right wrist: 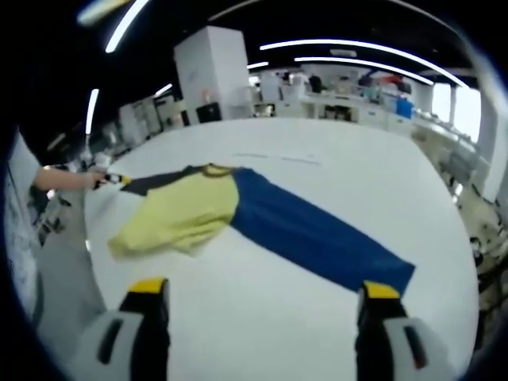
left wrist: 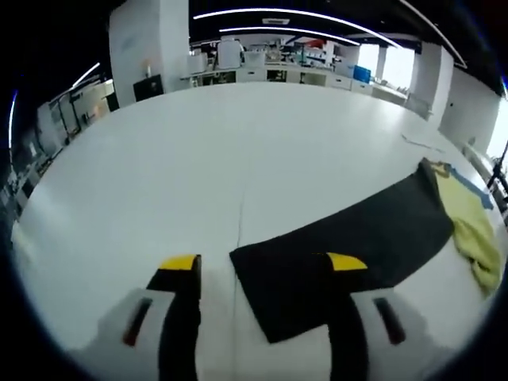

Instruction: Fold the garment on the visible template until the final outline fits inside the template.

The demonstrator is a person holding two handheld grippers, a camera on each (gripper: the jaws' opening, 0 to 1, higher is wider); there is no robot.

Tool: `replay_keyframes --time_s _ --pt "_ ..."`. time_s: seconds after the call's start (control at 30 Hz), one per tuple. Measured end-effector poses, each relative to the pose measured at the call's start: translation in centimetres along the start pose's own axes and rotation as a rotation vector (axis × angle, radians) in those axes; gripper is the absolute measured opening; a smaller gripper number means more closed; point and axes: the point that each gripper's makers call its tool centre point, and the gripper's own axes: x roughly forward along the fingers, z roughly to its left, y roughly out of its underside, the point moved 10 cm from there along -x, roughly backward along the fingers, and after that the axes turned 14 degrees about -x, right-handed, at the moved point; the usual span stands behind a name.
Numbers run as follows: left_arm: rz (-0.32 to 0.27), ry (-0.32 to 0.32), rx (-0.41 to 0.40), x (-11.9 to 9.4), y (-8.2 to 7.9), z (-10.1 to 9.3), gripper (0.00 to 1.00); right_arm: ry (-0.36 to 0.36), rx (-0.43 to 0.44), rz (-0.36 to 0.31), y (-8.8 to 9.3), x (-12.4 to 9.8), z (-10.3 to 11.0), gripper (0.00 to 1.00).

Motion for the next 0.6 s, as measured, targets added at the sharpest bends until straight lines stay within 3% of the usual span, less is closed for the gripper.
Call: replay_keyframes --time_s 0.13,0.27,0.3,0.37,0.6 --pt "-0.020 0.062 0.013 -0.4 0.0 -0.5 0.81 0.000 -0.003 -0.001 0.1 -0.3 0.2 0.99" --pt "-0.061 0.186 0.082 -0.9 -0.3 -1.8 0.95 0.005 -0.002 -0.008 0.0 -0.5 0.1 0.99" --pt "-0.066 0.224 0.104 -1.5 -0.1 -3.0 0.97 0.006 -0.002 -0.010 0.0 -0.6 0.1 0.99" --pt "-0.064 0.267 0.155 -2.8 0.0 -4.8 0.97 0.002 0.000 -0.014 0.0 -0.5 0.1 0.99" --pt "-0.040 0.363 0.314 -4.1 1.2 -7.1 0.97 -0.004 -0.009 -0.021 -0.2 -0.8 0.8 0.99"
